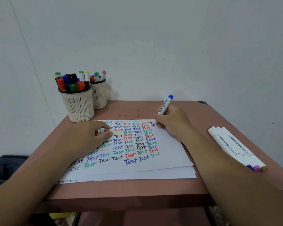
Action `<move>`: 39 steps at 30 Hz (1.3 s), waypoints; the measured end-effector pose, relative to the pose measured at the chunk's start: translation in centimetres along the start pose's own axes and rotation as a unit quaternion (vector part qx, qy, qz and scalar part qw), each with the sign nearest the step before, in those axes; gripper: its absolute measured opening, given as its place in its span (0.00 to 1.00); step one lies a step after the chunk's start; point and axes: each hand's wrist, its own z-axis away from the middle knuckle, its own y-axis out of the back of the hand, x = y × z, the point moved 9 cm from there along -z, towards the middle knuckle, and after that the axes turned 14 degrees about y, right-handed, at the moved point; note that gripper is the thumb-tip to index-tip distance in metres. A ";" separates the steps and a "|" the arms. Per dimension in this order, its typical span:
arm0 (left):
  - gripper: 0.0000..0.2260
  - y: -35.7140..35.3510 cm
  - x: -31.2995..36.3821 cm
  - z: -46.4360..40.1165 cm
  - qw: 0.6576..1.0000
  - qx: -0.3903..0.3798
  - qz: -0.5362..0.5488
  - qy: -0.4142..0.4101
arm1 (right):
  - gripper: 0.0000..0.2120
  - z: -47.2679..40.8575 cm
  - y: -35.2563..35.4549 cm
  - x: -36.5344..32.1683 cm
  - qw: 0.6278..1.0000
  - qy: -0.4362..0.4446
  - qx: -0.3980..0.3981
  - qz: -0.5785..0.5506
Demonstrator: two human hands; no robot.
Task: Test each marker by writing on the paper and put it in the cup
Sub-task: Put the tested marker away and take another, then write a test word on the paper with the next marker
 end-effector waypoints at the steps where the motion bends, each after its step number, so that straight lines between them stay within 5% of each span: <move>1: 0.16 0.0 0.0 -0.1 1.000 0.001 -0.001 -0.001 | 0.06 0.0 0.0 -0.1 1.000 0.000 -0.002 -0.001; 39: 0.15 -0.1 -0.1 -0.1 1.000 -0.002 -0.006 0.003 | 0.04 -0.2 0.5 -0.1 1.000 0.003 0.029 -0.003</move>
